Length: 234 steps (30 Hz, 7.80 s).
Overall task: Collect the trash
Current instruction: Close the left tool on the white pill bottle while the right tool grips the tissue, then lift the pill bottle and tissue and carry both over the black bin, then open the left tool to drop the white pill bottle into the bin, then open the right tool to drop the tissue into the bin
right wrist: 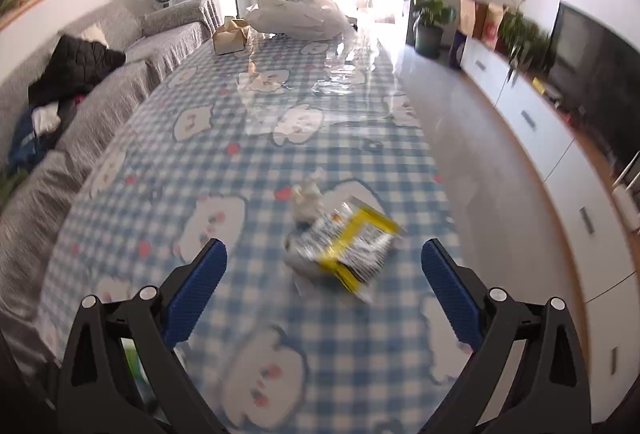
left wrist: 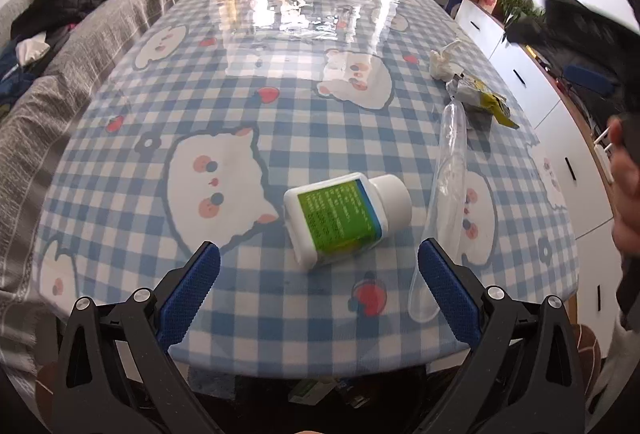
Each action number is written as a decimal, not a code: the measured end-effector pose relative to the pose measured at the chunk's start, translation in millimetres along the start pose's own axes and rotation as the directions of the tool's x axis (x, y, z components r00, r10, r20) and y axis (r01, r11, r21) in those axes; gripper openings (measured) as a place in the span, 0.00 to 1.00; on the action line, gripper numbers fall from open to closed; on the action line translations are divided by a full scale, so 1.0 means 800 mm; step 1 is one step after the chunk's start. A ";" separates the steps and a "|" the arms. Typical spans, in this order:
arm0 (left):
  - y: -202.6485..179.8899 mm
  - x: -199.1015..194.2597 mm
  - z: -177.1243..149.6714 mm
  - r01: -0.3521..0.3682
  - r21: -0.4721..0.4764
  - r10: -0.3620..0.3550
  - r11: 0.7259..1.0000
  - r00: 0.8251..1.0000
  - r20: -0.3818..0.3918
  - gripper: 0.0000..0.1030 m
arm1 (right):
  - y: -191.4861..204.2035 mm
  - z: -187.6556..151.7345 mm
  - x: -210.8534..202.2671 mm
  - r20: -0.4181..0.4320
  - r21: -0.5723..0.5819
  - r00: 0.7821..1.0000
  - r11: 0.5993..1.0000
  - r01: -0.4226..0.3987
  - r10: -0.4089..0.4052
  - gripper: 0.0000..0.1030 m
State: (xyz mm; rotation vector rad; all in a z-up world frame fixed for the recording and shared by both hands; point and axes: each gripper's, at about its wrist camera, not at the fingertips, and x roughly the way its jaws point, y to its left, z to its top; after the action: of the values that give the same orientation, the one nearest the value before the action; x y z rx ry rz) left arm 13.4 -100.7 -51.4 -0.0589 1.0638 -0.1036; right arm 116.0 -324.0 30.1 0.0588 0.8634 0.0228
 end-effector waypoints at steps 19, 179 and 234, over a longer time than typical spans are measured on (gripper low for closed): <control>-0.018 0.049 0.029 0.017 -0.043 -0.018 0.999 0.999 -0.032 0.94 | -0.020 0.049 0.112 -0.089 0.014 0.993 0.997 -0.074 0.075 0.85; 0.053 0.005 -0.220 0.015 -0.041 -0.022 0.999 0.987 -0.159 0.69 | 0.094 -0.386 -0.054 -0.355 -0.066 0.931 0.992 -0.112 0.082 0.23; 0.080 -0.005 -0.208 -0.019 -0.055 0.010 0.998 0.985 -0.170 0.94 | 0.106 -0.380 -0.045 -0.373 -0.104 0.926 0.989 -0.103 0.057 0.24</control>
State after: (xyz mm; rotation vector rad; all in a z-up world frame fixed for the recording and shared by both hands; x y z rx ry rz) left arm -130.6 -36.8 -135.2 -0.0943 1.2378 -0.0663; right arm -138.2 -227.8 -134.3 -0.0267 1.2358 0.1688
